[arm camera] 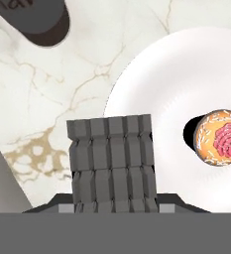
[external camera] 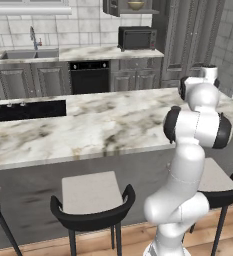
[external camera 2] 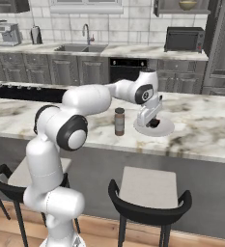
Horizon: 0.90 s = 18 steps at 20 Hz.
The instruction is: Take the cinnamon bottle from the cabinet and place it on the dining table, next to the plate with the cupcake. Then take the chocolate from the dining counter and place it on the cupcake plate.
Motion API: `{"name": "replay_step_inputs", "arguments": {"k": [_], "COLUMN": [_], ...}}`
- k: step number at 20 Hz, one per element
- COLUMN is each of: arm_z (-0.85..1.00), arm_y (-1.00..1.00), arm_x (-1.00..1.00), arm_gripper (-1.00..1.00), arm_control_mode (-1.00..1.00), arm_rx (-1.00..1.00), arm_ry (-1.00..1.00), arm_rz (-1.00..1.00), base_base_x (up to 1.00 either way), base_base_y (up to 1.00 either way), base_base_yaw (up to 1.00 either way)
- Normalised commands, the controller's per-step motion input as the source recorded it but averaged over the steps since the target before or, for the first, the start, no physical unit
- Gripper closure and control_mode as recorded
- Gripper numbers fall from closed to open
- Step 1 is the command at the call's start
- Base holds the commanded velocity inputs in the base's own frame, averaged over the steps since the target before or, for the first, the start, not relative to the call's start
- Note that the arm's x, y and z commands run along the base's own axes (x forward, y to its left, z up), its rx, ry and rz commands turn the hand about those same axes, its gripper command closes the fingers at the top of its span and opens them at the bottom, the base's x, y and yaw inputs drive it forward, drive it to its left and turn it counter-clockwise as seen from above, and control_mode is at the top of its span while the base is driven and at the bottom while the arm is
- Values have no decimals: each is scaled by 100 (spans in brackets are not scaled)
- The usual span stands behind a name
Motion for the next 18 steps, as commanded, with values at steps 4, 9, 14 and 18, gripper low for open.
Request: {"name": "replay_step_inputs", "arguments": {"k": [4,9,14,18], "arm_z": [-16,-13,-2,-1], "arm_y": [0,0,-2,-3], "arm_x": [9,23,2,0], "arm_gripper": [100,100,100,100], "arm_control_mode": [-100,-100,-100,-100], "arm_rx": [-5,-5,-1,0], "arm_ry": [-1,-1,-1,-1], "arm_rz": [5,5,5,3], "base_base_x": [0,0,0,0], "base_base_y": [0,0,0,0], "base_base_yaw": [0,0,0,0]}}
